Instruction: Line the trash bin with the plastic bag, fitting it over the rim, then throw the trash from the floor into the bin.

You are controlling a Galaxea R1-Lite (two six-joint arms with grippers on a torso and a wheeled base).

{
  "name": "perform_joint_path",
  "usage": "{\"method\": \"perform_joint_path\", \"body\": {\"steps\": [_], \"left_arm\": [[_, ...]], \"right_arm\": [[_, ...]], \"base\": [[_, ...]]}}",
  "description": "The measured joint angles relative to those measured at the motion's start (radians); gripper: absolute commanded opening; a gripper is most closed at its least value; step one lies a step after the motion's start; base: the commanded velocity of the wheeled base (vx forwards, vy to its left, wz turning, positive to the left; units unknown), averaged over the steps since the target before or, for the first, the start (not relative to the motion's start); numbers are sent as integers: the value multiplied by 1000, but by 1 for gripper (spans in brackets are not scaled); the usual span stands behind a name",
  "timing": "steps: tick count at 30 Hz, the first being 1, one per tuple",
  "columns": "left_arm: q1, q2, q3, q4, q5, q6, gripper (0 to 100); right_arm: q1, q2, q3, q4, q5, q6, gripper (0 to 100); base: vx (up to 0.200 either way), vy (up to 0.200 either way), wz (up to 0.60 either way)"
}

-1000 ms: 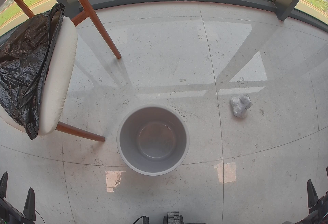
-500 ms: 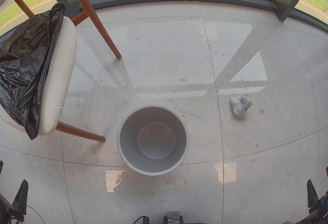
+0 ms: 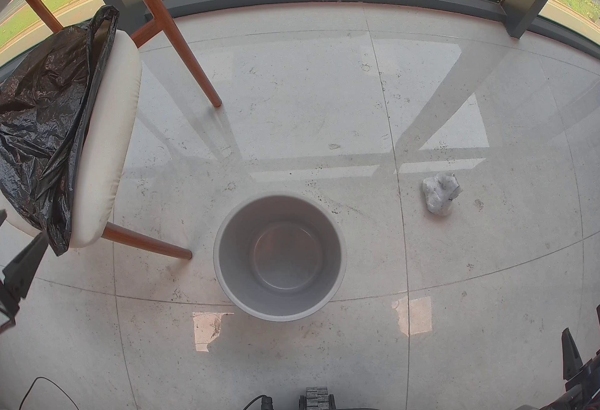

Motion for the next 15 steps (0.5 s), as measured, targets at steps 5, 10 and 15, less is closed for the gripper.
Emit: {"method": "perform_joint_path", "body": {"steps": [5,10,15], "left_arm": [[5,175,-86,-88,8,4,100],[25,331,-182,-170,19,15,100],[53,468,-287,-209,23,36,100]], "right_arm": [[0,0,0,0,0,0,100],[0,0,0,0,0,1,100],[0,0,0,0,0,1,100]], "base": [[0,0,0],[0,0,0],[0,0,0]]}}
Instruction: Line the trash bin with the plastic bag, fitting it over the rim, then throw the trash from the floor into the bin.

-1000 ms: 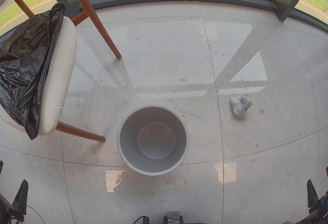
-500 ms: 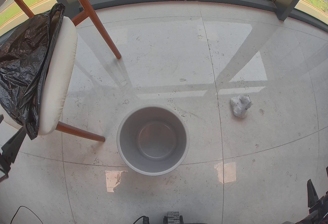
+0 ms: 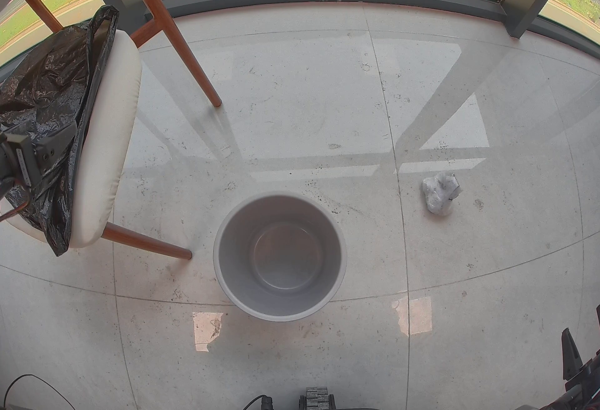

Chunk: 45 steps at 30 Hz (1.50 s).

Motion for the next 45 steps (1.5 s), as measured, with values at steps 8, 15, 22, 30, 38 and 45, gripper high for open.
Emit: {"method": "perform_joint_path", "body": {"steps": [8,15,22,30,38,45], "left_arm": [[15,171,-90,-59,0,25,100],[31,291,-140,-156,-4,28,100],[38,375,-211,-163,-5,30,0],[39,409,-229,-163,-9,31,0],[39,409,-225,-149,-11,31,0],[37,392,-243,9,-48,20,0]], "right_arm": [[0,0,0,0,0,0,100],[0,0,0,0,0,1,100],[0,0,0,0,-1,1,100],[0,0,0,0,-1,1,100],[0,0,0,0,-1,1,100],[0,0,0,0,-1,1,100]], "base": [[0,0,0],[0,0,0],[0,0,0],[0,0,0],[0,0,0],[0,0,0]]}}
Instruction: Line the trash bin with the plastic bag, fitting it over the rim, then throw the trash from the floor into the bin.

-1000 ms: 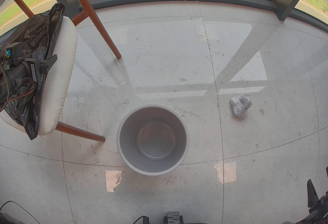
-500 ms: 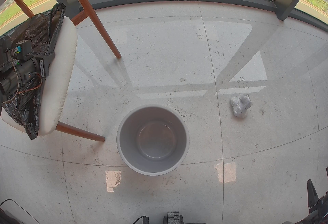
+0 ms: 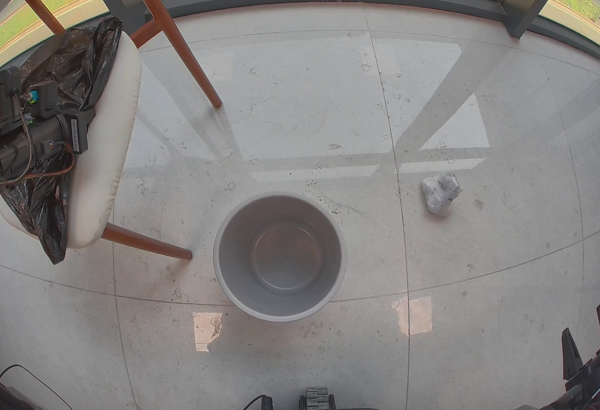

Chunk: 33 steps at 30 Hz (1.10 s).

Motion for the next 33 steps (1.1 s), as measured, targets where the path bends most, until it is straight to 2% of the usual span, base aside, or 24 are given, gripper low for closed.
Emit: {"method": "perform_joint_path", "body": {"steps": [4,9,14,17,26,33], "left_arm": [[-1,-45,-13,181,-73,-4,0],[-7,-114,-49,407,-250,-9,0],[-6,-158,-101,458,-390,-22,0],[-13,-174,-114,463,-450,-71,0],[-144,-199,-117,464,-487,-235,0],[-289,-214,-84,459,-490,-255,0]], "right_arm": [[0,0,0,0,0,-1,100],[0,0,0,0,0,-1,100],[0,0,0,0,0,-1,100],[0,0,0,0,0,-1,100],[0,0,0,0,0,-1,100],[0,0,0,0,0,-1,100]], "base": [[0,0,0],[0,0,0],[0,0,0],[0,0,0],[0,0,0],[0,0,0]]}}
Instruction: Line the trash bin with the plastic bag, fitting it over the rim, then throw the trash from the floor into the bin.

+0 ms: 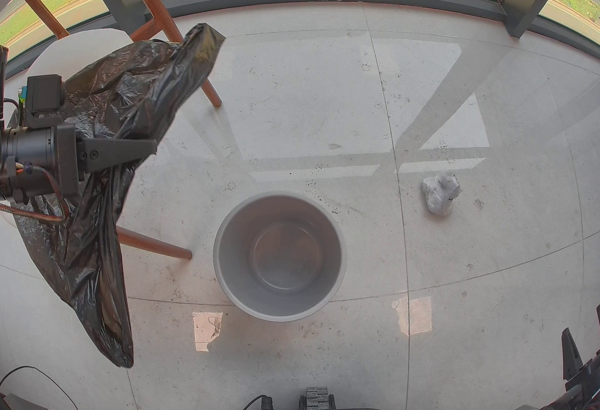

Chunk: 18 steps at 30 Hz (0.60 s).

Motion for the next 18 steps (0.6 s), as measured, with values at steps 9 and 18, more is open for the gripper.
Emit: {"method": "perform_joint_path", "body": {"steps": [9,18], "left_arm": [[-168,-26,71,-4,9,-1,0],[-336,-42,131,-5,11,1,0]], "right_arm": [[0,0,0,0,0,0,100],[0,0,0,0,0,0,100]], "base": [[0,0,0],[0,0,0]]}}
